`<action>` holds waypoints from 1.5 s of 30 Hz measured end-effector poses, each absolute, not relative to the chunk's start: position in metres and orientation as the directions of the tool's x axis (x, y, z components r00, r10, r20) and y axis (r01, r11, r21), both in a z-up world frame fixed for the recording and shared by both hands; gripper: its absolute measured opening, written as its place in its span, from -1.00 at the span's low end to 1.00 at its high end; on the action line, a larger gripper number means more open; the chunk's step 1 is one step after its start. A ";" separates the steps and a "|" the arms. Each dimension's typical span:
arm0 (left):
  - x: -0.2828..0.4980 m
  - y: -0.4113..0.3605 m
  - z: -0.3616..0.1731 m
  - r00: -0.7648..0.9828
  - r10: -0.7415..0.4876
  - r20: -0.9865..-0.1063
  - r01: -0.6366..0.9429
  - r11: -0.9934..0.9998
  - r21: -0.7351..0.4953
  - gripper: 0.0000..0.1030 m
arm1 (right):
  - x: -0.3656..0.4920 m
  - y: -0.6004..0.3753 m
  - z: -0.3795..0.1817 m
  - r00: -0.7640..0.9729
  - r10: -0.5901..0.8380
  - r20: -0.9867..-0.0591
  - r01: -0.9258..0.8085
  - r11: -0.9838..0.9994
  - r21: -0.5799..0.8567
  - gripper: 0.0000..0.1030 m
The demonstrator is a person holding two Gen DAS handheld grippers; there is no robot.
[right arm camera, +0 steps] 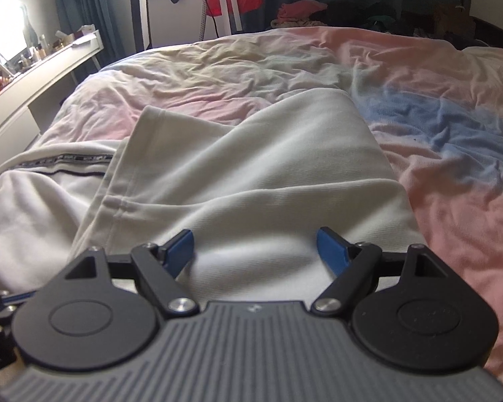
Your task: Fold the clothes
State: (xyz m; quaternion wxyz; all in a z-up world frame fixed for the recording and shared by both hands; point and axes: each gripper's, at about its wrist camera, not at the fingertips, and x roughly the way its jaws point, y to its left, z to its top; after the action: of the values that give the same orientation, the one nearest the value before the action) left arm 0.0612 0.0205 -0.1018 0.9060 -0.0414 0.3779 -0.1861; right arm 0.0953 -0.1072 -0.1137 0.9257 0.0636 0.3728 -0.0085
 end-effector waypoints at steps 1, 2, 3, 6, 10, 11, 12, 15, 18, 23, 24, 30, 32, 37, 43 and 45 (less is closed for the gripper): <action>0.059 0.021 -0.101 0.648 -0.371 -0.665 0.311 0.926 -0.214 -0.74 | 0.095 -0.107 -0.113 0.723 0.031 -0.690 0.063 0.992 0.111 0.58; 0.058 0.021 -0.100 0.650 -0.376 -0.661 0.312 0.925 -0.219 -0.59 | 0.094 -0.109 -0.112 0.724 0.037 -0.689 0.065 0.990 0.121 0.58; 0.057 0.024 -0.098 0.652 -0.379 -0.657 0.306 0.924 -0.230 -0.47 | 0.093 -0.110 -0.111 0.725 0.042 -0.687 0.068 0.989 0.132 0.58; 0.055 0.042 -0.087 0.678 -0.371 -0.634 0.254 0.928 -0.271 0.16 | 0.090 -0.114 -0.108 0.729 0.054 -0.682 0.077 0.984 0.160 0.59; 0.053 0.084 -0.068 0.725 -0.352 -0.592 0.145 0.918 -0.369 0.55 | 0.089 -0.114 -0.105 0.734 0.057 -0.677 0.077 0.983 0.167 0.59; 0.051 0.098 -0.065 0.738 -0.339 -0.584 0.106 0.912 -0.396 0.60 | 0.088 -0.114 -0.104 0.735 0.060 -0.676 0.075 0.983 0.170 0.59; 0.049 0.113 -0.063 0.746 -0.320 -0.583 0.059 0.905 -0.421 0.60 | 0.087 -0.114 -0.104 0.736 0.066 -0.674 0.071 0.982 0.174 0.59; 0.044 0.159 -0.065 0.750 -0.239 -0.616 -0.123 0.866 -0.485 0.61 | 0.085 -0.112 -0.102 0.739 0.088 -0.668 0.057 0.980 0.192 0.59; 0.041 0.206 -0.068 0.735 -0.180 -0.654 -0.282 0.796 -0.536 0.71 | 0.083 -0.109 -0.099 0.741 0.111 -0.662 0.040 0.977 0.208 0.59; 0.053 0.271 -0.086 0.707 -0.210 -0.676 -0.440 0.617 -0.652 0.81 | 0.083 -0.105 -0.099 0.736 0.132 -0.664 0.010 0.979 0.205 0.59; 0.058 0.282 -0.094 0.705 -0.226 -0.672 -0.464 0.569 -0.679 0.80 | 0.083 -0.104 -0.098 0.736 0.133 -0.664 0.002 0.980 0.198 0.59; 0.076 0.314 -0.119 0.749 -0.164 -0.642 -0.542 0.406 -0.736 0.80 | 0.086 -0.098 -0.097 0.732 0.162 -0.662 -0.033 0.979 0.203 0.59; 0.079 0.320 -0.120 0.757 -0.107 -0.645 -0.557 0.410 -0.722 0.75 | 0.086 -0.092 -0.097 0.730 0.174 -0.661 -0.061 0.980 0.190 0.59; 0.081 0.345 -0.127 0.758 -0.063 -0.649 -0.572 0.415 -0.708 0.40 | 0.084 -0.074 -0.097 0.716 0.233 -0.658 -0.167 0.973 0.162 0.59; 0.082 0.333 -0.111 0.758 0.042 -0.651 -0.574 0.519 -0.634 -0.25 | 0.080 -0.050 -0.108 0.672 0.275 -0.688 -0.278 0.954 0.110 0.58; 0.085 0.321 -0.098 0.756 0.097 -0.648 -0.570 0.586 -0.577 -0.38 | 0.082 -0.048 -0.113 0.667 0.273 -0.693 -0.280 0.954 0.106 0.58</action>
State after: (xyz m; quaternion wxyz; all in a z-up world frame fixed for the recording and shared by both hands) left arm 0.0848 0.3211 -0.0980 0.8425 -0.4100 0.2881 0.1978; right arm 0.0821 -0.0481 -0.1132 0.9130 -0.0049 0.3787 0.1514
